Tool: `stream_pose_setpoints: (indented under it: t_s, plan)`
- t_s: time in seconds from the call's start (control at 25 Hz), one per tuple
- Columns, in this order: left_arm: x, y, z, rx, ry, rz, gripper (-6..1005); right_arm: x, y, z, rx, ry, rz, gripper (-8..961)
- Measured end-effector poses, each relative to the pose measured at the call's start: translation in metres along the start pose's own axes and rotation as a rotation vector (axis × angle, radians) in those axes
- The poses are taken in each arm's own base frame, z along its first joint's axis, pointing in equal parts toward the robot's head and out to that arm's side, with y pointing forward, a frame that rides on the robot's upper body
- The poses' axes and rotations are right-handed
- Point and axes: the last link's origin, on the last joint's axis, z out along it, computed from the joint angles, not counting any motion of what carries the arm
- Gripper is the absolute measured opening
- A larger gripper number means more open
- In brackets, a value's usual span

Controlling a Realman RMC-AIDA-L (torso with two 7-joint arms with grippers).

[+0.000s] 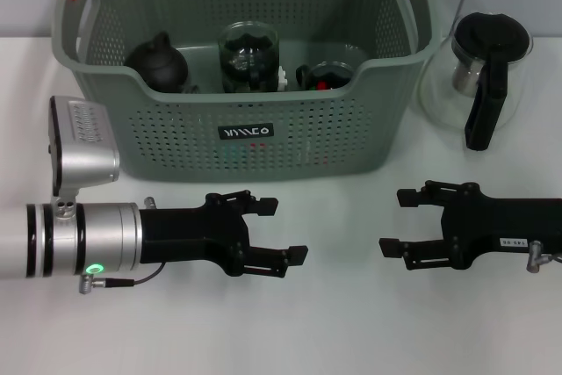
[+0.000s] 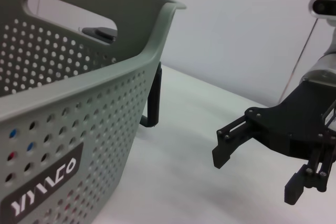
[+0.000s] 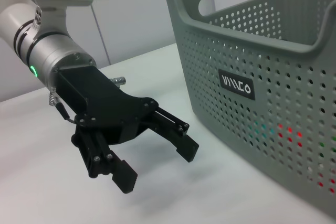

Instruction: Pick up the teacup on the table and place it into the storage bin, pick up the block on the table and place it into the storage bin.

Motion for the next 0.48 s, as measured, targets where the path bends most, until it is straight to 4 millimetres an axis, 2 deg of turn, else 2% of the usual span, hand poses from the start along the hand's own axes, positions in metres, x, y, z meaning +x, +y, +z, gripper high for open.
stream_pose_setpoints:
  t_s: [0.48]
  plan:
    - [-0.0013,0.0010,-0.0015,-0.003,0.004,-0.015,936,-0.0021,0.0007,-0.0008,-0.007,-0.008,-0.005,915]
